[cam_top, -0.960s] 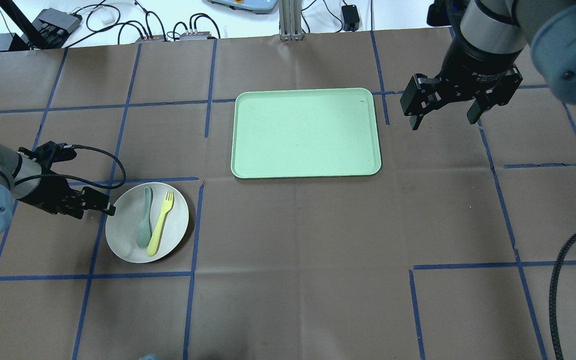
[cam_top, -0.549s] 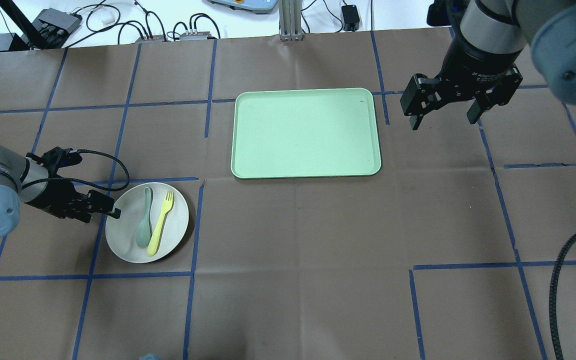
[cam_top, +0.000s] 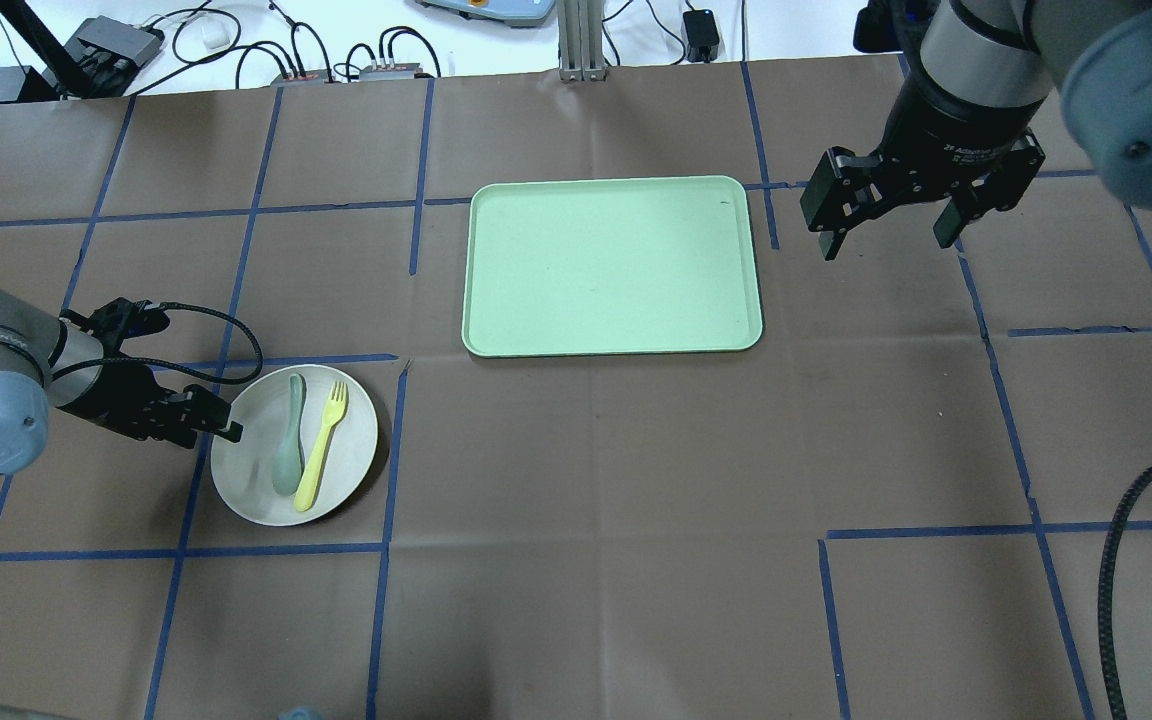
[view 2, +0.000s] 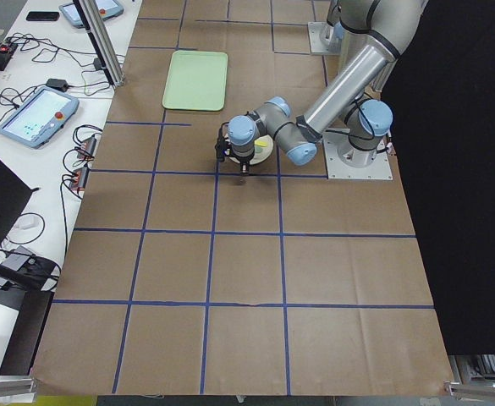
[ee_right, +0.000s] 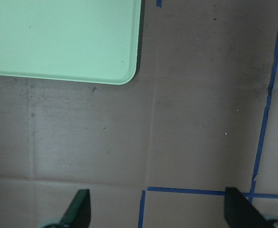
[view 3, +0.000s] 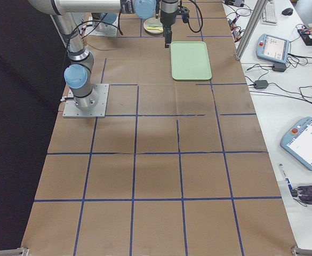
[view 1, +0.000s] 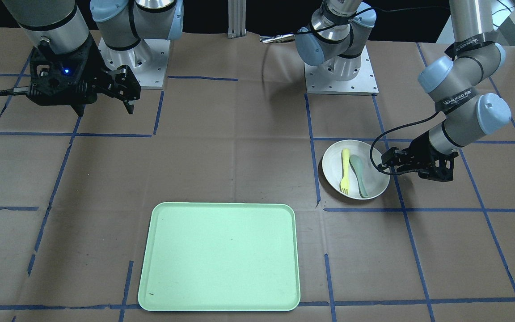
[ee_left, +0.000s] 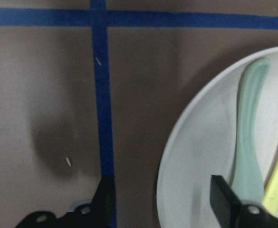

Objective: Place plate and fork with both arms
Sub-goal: 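Lower the left gripper onto the plate rim and close on it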

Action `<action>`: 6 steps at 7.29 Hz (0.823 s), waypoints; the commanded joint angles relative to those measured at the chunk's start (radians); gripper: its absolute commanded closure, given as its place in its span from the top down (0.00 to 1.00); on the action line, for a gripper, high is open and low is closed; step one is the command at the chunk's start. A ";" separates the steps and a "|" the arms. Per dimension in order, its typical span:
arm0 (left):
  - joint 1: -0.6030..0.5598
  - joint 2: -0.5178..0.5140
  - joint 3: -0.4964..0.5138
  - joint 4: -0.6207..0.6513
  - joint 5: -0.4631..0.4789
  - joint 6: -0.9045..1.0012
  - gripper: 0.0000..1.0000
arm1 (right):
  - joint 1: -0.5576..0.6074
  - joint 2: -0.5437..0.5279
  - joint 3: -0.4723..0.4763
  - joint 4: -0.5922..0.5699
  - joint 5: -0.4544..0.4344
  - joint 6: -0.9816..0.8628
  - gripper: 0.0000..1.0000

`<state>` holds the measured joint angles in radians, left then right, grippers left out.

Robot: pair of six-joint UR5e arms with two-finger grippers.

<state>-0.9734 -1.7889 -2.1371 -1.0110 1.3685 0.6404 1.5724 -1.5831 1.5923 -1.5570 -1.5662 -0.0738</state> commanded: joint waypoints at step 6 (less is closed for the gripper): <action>-0.001 -0.018 -0.001 -0.003 0.003 0.001 0.17 | 0.000 0.000 0.000 0.000 0.000 0.000 1.00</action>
<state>-0.9741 -1.8068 -2.1384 -1.0133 1.3702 0.6412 1.5724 -1.5831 1.5923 -1.5570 -1.5662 -0.0736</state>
